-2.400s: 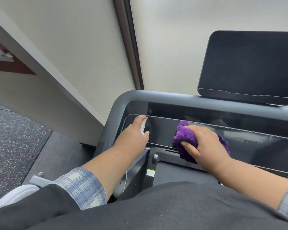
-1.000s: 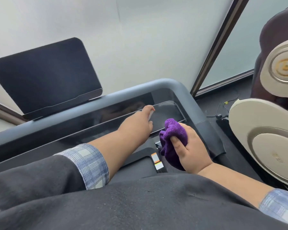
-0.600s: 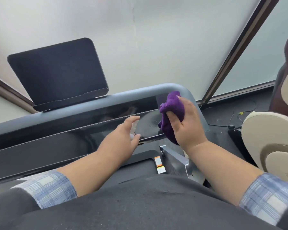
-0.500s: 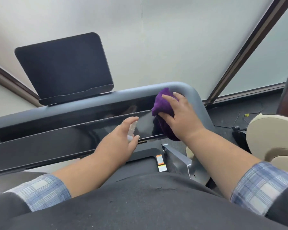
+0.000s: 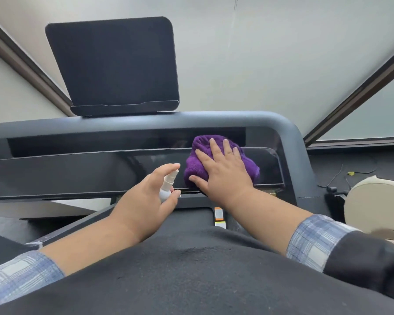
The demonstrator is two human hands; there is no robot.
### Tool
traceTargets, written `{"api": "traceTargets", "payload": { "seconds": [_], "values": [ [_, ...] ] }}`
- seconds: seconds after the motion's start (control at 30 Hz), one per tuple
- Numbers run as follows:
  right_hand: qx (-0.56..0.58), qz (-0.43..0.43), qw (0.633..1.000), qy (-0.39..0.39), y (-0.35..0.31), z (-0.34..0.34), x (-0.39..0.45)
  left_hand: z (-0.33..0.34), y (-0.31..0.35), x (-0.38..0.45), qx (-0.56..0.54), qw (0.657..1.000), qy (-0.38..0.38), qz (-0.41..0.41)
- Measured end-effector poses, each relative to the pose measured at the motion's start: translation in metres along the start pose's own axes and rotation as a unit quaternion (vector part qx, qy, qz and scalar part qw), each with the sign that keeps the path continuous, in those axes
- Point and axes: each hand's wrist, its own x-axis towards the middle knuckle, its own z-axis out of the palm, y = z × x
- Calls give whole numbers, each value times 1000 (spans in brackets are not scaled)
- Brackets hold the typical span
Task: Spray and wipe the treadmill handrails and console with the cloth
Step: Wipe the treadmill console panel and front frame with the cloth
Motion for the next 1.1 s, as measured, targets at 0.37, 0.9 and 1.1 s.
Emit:
{"api": "traceTargets", "payload": {
  "seconds": [0.37,0.9,1.1],
  "values": [
    [6,66,997,39,82,-5,-30,6,10,13,-45,998,30,37],
    [-22,-62,998,12,-68,3,38,-29,-54,-18,-36,997,71,-22],
    [-41,-74,996,29,-32,5,22,-41,-64,-25,-31,998,53,-18]
  ]
}}
